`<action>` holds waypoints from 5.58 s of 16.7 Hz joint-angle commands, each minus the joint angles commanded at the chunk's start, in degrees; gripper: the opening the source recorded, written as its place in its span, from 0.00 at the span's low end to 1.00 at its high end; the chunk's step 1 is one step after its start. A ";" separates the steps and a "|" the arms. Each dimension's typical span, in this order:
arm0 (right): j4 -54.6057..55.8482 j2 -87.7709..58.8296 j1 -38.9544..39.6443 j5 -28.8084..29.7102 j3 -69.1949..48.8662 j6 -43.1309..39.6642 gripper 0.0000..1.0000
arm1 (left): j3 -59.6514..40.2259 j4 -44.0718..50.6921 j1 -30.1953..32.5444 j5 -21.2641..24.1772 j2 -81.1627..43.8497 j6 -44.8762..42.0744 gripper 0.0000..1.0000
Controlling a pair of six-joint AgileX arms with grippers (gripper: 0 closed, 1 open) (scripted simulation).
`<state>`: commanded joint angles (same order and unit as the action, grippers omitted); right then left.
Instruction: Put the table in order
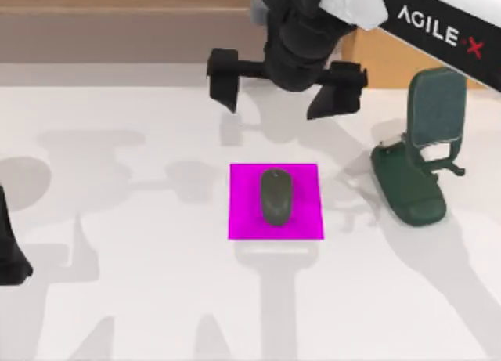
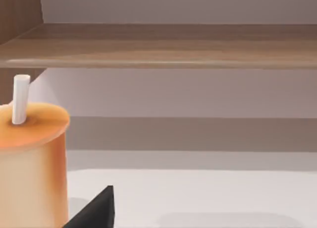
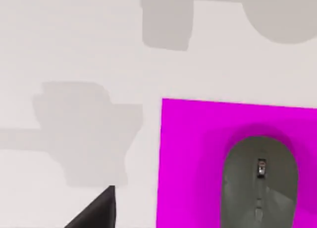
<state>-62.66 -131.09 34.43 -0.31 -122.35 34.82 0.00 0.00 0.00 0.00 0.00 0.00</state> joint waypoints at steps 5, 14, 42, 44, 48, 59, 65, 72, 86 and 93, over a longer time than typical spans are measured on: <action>6.10 14.00 -7.56 -0.90 5.24 -5.49 1.00 | 0.00 0.00 0.00 0.00 0.00 0.00 1.00; 10.22 42.80 -30.64 -1.04 39.01 -17.73 1.00 | 0.00 0.00 0.00 0.00 0.00 0.00 1.00; 24.91 52.18 -52.38 0.32 93.92 -26.54 1.00 | 0.00 0.00 0.00 0.00 0.00 0.00 1.00; 25.36 51.92 -52.38 0.32 94.22 -26.53 1.00 | 0.00 0.00 0.00 0.00 0.00 0.00 1.00; 25.36 51.92 -52.38 0.32 94.22 -26.53 0.85 | 0.00 0.00 0.00 0.00 0.00 0.00 1.00; 25.36 51.92 -52.38 0.32 94.22 -26.53 0.02 | 0.00 0.00 0.00 0.00 0.00 0.00 1.00; 25.36 51.92 -52.38 0.32 94.22 -26.53 0.00 | 0.00 0.00 0.00 0.00 0.00 0.00 1.00; 19.48 55.27 -52.48 0.72 90.96 -26.65 0.00 | 0.00 0.00 0.00 0.00 0.00 0.00 1.00; 25.53 59.29 -42.75 2.80 86.38 -27.74 0.00 | 0.00 0.00 0.00 0.00 0.00 0.00 1.00; 50.17 63.89 -22.61 7.46 84.39 -29.75 0.00 | 0.00 0.00 0.00 0.00 0.00 0.00 1.00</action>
<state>-12.49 -67.21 11.82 7.15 -37.96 5.07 0.00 0.00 0.00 0.00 0.00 0.00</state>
